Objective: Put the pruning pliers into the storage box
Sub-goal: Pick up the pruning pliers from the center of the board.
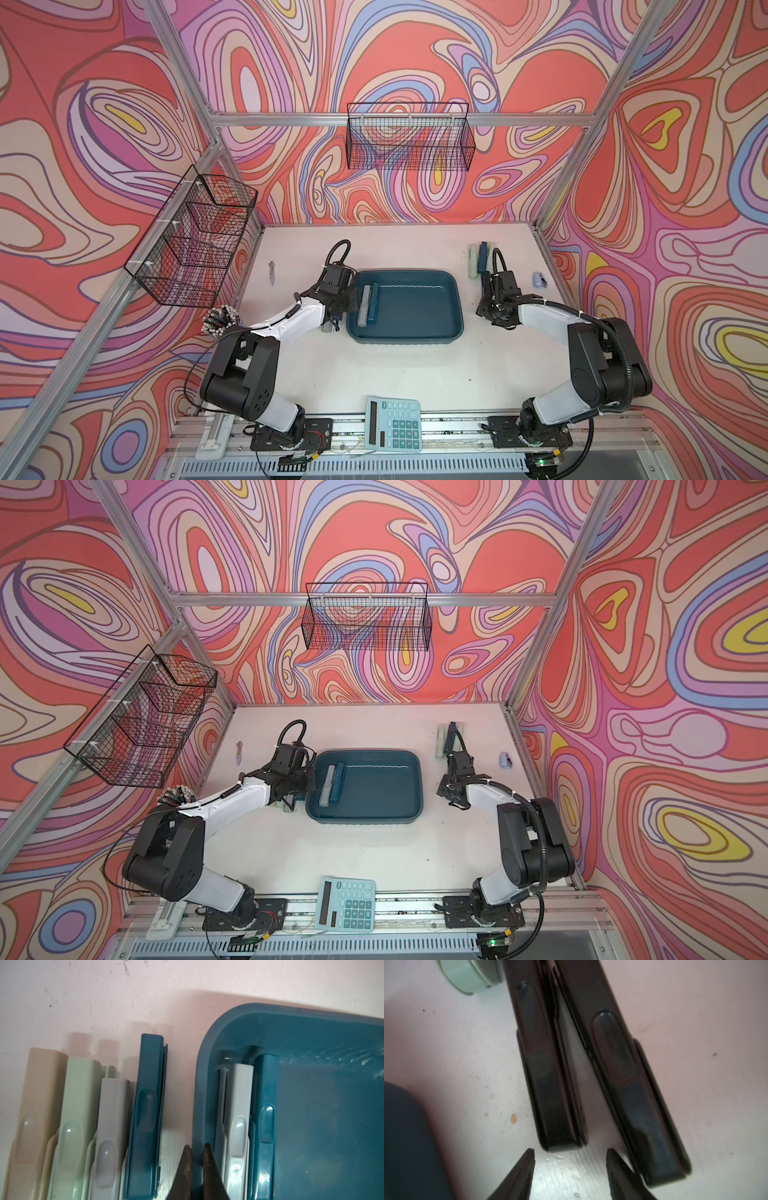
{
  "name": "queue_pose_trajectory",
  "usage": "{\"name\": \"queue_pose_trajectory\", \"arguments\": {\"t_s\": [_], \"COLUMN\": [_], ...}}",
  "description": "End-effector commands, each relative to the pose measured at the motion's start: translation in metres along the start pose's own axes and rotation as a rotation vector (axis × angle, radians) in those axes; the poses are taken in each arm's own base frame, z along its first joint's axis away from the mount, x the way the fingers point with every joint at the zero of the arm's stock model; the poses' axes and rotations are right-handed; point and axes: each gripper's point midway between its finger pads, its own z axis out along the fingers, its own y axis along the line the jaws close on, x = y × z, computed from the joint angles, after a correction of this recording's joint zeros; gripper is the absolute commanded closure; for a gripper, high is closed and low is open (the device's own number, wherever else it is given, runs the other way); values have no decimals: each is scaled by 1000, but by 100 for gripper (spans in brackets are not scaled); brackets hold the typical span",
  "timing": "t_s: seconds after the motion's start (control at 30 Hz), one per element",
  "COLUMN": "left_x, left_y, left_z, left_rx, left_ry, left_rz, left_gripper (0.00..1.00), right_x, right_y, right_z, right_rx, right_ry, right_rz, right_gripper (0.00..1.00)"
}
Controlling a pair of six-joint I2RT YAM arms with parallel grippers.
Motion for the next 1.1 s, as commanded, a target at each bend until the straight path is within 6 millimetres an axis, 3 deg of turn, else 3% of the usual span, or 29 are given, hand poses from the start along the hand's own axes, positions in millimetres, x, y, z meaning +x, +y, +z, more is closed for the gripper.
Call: {"name": "queue_pose_trajectory", "arguments": {"t_s": [0.0,0.2,0.53,1.07], "left_x": [19,17,24,24], "left_y": [12,12,16,15], "left_z": [6,7,5,5], "left_rx": [-46,-47,-62,-57], "left_ry": [74,73,98,93], "left_rz": [13,15,17,7], "left_gripper": [97,97,97,96], "right_x": [-18,-33,-47,-59], "right_y": [2,14,18,19], "right_z": [0,7,21,5], "right_rx": [11,-15,12,3], "right_ry": [-41,-63,-75,-132], "right_rz": [-26,-68,-88,-103], "right_gripper": [42,48,57,74]}}
